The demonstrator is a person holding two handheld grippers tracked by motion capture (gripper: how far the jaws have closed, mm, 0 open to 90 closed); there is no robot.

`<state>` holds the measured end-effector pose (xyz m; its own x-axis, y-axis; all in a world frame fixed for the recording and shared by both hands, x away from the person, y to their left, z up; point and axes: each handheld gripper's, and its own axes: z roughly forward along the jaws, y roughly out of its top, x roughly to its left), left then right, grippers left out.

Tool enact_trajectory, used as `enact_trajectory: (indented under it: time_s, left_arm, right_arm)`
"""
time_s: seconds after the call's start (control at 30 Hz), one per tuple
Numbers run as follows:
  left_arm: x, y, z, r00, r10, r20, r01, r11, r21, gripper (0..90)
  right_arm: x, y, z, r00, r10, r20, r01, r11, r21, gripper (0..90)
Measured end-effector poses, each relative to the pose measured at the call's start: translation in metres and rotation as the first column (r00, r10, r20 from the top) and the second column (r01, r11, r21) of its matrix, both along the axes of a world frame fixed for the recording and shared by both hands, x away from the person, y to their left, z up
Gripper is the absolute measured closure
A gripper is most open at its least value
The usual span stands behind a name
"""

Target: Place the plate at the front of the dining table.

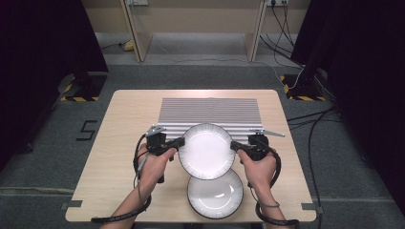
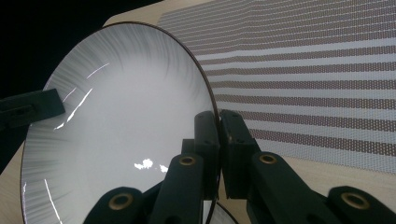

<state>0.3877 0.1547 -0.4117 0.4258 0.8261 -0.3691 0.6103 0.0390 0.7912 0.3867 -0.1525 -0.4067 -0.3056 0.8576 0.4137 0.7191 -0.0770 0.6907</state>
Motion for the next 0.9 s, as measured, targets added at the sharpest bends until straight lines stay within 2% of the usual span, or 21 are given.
enact_trajectory:
  time_s: [0.9]
  left_arm:
    - [0.011,0.001,0.001,0.9995,0.032,-0.006,-0.032,0.9994,-0.009,85.9]
  right_arm:
    - [0.013,0.005,0.001,0.9999,-0.015,-0.001,0.015,1.000,0.006,86.8]
